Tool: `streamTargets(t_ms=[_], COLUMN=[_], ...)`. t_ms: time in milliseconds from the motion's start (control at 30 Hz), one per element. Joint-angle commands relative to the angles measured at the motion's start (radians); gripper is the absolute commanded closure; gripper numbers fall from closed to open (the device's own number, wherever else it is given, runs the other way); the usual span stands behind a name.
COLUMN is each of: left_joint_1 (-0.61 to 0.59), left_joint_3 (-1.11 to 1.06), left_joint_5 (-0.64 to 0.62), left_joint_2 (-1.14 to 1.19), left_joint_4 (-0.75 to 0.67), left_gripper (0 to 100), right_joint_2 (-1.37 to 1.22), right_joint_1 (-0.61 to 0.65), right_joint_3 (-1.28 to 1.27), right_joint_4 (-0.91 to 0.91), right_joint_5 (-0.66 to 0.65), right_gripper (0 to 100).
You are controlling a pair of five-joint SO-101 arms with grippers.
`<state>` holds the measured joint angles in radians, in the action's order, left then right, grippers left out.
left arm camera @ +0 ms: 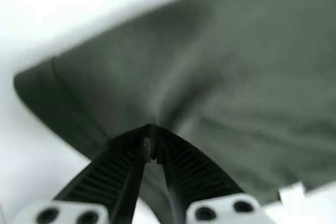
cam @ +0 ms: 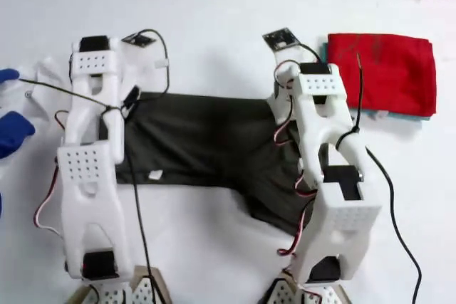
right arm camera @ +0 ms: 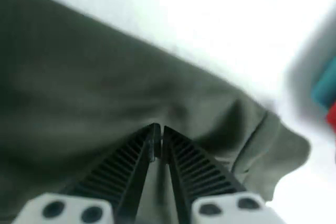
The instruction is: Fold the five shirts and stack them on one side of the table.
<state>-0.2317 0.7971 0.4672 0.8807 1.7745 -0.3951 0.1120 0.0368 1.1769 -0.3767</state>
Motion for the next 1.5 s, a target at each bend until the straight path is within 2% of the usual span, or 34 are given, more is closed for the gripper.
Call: streamTargets(t_ms=[0,67,267,367,467,567,700,933,1100,1233,1333,1467], left_joint_1=[0.005,0.003,-0.014,-0.032,-0.077,-0.124,-0.175,-0.166,-0.104,-0.077,-0.066,-0.061], left_joint_3=[-0.259,-0.427,-0.898,-1.046,-1.104,-1.113,-1.107,-1.118,-1.109,-1.115,-1.122,-1.222], left_joint_5=[0.048,0.08,0.13,0.14,0.161,0.203,0.253,0.262,0.261,0.241,0.222,0.222], left_joint_2=[-0.278,-0.374,-0.566,-0.597,-0.603,-0.606,-0.608,-0.669,-0.764,-0.888,-0.953,-0.97], left_joint_4=[0.009,-0.028,-0.29,-0.4,-0.451,-0.446,-0.387,-0.362,-0.301,-0.262,-0.218,-0.292], left_gripper=[98,98,98,98,98,98,98,98,98,98,98,98], right_joint_2=[0.147,0.228,0.449,0.529,0.598,0.67,0.766,0.817,0.822,0.865,0.967,1.113], right_joint_1=[0.007,0.007,0.042,0.067,0.067,0.064,0.07,0.064,0.07,0.079,0.093,0.159], right_joint_3=[0.043,0.043,0.021,-0.095,-0.282,-0.499,-0.733,-0.973,-1.026,-1.011,-0.997,-1.003], right_joint_4=[0.064,0.104,0.263,0.294,0.245,0.127,-0.008,-0.127,-0.124,-0.074,0.002,0.099], right_joint_5=[0.009,0.009,-0.046,-0.081,-0.084,-0.086,-0.152,-0.17,-0.172,-0.275,-0.304,-0.31], right_gripper=[98.0,98.0,98.0,98.0,98.0,98.0,98.0,98.0,98.0,98.0,98.0,96.7])
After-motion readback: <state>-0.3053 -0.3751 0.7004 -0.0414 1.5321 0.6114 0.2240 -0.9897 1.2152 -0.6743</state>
